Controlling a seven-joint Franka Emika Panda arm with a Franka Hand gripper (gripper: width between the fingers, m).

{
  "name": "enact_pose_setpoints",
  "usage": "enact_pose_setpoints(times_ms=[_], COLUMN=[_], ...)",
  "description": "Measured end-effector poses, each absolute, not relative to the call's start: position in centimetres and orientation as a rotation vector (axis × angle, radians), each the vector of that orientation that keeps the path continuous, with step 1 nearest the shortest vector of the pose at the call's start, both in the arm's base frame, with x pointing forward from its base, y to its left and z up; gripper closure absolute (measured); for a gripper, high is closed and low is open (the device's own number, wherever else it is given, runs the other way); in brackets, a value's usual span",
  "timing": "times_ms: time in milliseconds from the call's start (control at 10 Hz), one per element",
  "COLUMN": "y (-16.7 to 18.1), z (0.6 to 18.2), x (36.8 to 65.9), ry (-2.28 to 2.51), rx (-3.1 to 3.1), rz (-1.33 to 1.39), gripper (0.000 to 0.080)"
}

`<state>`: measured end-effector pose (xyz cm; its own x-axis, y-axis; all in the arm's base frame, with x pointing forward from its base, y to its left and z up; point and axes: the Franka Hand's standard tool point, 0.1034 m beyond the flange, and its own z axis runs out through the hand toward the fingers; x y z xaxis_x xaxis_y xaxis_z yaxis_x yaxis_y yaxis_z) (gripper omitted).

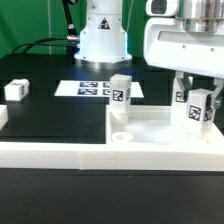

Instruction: Assemble square table

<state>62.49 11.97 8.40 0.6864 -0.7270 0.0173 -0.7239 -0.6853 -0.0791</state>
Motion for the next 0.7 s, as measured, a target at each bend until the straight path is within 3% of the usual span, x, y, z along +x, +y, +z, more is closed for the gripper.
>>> enact_pose_setpoints(times_ms=[700], y=[11.97], z=[8.4], x=[62.49], ry=[1.216], rx=[-2.824], rz=[-0.073], gripper=[0.0509])
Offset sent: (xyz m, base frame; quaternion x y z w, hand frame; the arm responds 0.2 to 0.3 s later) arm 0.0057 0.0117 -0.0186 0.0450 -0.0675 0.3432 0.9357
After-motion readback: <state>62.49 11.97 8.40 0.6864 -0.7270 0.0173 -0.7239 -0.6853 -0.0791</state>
